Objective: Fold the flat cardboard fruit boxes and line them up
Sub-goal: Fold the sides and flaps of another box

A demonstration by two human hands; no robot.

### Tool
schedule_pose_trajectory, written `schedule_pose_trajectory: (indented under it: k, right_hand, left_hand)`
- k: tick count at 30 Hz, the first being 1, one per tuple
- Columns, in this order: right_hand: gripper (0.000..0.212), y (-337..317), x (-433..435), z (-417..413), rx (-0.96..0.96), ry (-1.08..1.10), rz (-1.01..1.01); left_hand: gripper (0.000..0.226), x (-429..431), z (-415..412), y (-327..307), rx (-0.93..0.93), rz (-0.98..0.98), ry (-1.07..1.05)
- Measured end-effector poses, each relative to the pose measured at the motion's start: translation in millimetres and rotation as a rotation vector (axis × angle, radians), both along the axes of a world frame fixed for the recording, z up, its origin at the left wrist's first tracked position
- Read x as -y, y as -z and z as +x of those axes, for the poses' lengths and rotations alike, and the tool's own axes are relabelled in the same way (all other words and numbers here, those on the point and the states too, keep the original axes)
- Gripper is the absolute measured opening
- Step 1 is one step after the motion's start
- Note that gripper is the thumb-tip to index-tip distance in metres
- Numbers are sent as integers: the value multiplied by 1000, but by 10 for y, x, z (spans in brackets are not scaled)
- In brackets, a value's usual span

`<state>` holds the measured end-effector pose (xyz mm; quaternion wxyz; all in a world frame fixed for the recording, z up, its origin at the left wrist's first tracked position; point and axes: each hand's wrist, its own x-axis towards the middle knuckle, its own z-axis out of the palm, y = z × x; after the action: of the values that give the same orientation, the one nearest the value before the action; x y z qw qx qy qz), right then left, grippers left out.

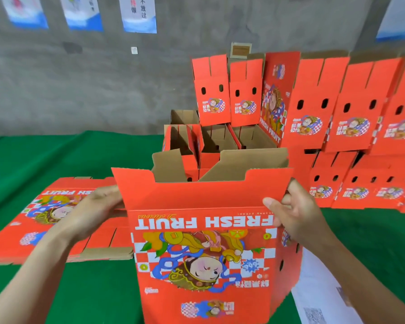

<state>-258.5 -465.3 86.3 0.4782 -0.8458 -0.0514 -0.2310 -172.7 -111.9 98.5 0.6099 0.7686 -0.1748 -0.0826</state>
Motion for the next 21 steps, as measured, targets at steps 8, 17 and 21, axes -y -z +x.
schedule_pose_trajectory:
  k: [8, 17, 21]
  right_hand:
    - [28, 79, 70, -86, 8, 36, -2]
    - [53, -78, 33, -201, 138, 313, -45]
    - [54, -166, -10, -381, 215, 382, -12]
  left_hand:
    - [51, 120, -99, -61, -181, 156, -511]
    - [18, 499, -175, 0, -31, -26, -272]
    - [59, 567, -184, 43, 84, -290, -386]
